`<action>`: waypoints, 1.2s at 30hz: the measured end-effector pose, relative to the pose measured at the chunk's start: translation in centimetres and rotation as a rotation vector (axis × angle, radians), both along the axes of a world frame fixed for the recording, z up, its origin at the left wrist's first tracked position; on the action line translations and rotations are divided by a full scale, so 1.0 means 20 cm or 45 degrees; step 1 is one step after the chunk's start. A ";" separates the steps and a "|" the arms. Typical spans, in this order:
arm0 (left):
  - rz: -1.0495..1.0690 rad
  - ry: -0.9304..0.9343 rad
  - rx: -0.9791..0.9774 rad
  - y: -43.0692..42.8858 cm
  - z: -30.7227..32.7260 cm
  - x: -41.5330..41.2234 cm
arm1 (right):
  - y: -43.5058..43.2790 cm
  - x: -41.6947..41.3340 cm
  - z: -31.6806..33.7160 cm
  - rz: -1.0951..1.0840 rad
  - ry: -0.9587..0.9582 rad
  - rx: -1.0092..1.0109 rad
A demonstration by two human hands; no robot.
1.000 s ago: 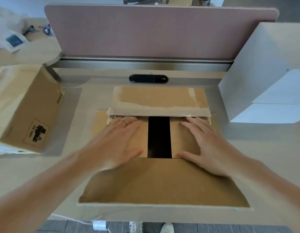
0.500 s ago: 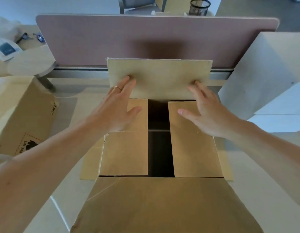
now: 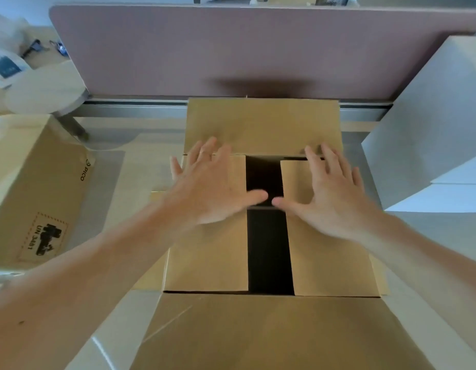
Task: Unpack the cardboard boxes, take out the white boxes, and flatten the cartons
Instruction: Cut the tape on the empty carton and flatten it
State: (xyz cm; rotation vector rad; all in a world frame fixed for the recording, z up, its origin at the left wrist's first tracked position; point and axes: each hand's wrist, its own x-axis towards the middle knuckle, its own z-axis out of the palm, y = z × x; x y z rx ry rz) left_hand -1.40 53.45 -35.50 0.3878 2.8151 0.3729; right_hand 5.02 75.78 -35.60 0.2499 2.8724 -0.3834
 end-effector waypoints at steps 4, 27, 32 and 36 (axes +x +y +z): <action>0.022 -0.164 -0.166 0.05 0.01 0.14 | -0.10 0.10 -0.01 -0.001 -0.101 0.081; 0.596 -0.488 0.541 -0.53 0.68 0.19 | 0.39 0.23 0.59 -0.710 -0.242 -0.891; 0.332 -0.083 0.487 -0.56 0.97 0.25 | 0.32 0.27 0.78 -0.712 -0.036 -1.144; 0.205 0.198 0.387 -0.59 1.21 0.32 | 0.25 0.32 0.91 -0.694 0.143 -1.424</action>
